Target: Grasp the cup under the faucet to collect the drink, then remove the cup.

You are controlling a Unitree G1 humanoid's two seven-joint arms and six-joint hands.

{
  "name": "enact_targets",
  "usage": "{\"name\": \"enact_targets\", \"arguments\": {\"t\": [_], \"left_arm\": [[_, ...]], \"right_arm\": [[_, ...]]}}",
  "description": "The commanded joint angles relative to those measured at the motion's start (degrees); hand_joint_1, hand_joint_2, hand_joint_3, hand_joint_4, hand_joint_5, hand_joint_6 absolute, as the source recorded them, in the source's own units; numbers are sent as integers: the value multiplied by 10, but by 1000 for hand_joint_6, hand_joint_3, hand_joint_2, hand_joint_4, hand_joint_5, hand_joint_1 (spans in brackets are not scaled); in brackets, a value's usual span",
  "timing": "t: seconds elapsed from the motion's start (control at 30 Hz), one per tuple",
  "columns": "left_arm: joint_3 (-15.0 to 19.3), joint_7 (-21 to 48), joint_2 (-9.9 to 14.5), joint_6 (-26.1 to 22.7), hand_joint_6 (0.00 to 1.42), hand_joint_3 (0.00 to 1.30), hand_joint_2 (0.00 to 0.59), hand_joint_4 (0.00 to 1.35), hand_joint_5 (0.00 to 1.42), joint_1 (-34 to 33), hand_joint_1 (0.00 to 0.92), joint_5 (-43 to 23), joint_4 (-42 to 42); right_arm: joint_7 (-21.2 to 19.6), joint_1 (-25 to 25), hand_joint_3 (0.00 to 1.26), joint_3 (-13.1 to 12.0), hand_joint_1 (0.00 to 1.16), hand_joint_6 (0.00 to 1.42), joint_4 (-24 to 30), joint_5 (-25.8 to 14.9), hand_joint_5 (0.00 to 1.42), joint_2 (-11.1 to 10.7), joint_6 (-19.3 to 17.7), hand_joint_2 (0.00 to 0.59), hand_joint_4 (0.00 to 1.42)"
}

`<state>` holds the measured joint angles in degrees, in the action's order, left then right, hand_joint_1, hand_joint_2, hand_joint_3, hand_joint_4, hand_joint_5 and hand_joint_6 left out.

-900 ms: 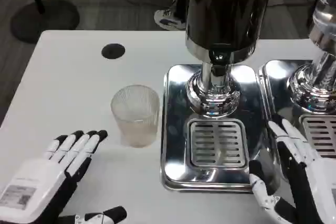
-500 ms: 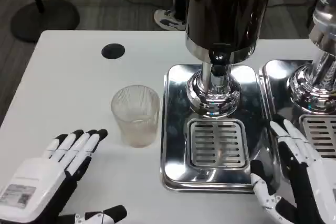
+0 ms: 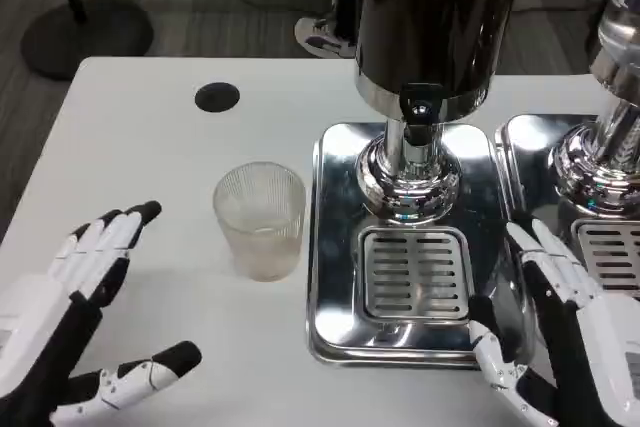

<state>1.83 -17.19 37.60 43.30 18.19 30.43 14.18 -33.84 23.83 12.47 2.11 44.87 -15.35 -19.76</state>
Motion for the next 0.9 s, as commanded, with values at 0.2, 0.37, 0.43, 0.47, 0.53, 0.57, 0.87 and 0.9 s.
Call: {"name": "enact_targets", "arguments": {"t": [0.2, 0.37, 0.43, 0.47, 0.53, 0.57, 0.87, 0.9], "left_arm": [[-15, 125, -21, -68, 184, 0, 39, 0, 121, -101, 0, -94, 47], [-28, 177, -47, -122, 176, 0, 36, 1, 126, -154, 0, -113, 53], [-33, 191, -55, -136, 177, 0, 34, 8, 138, -173, 3, -116, 59], [-36, 196, -58, -141, 182, 0, 31, 11, 150, -182, 13, -115, 63], [-41, 204, -64, -150, 194, 0, 35, 29, 162, -199, 32, -113, 72], [-43, 208, -66, -153, 199, 1, 34, 33, 176, -207, 42, -113, 77], [-70, 231, -87, -188, 225, 12, 31, 58, 224, -274, 91, -110, 131], [-72, 232, -88, -192, 237, 13, 31, 66, 226, -280, 93, -109, 136]], "right_arm": [[-8, 13, 196, 1, 354, 259, 6, 9, 133, 16, 6, 444, 96], [-7, 12, 204, 1, 354, 263, 6, 10, 133, 19, 6, 444, 96], [-7, 12, 210, 2, 354, 265, 6, 9, 142, 20, 5, 444, 105], [-7, 12, 212, 2, 354, 265, 6, 10, 143, 20, 5, 444, 105], [-7, 13, 214, 3, 354, 266, 7, 10, 143, 20, 5, 444, 107], [-7, 14, 215, 3, 355, 266, 8, 10, 144, 21, 6, 445, 107], [-8, 14, 238, 5, 363, 280, 9, 9, 148, 24, 4, 452, 119], [-7, 14, 239, 5, 363, 281, 9, 8, 148, 24, 3, 452, 119]]}}
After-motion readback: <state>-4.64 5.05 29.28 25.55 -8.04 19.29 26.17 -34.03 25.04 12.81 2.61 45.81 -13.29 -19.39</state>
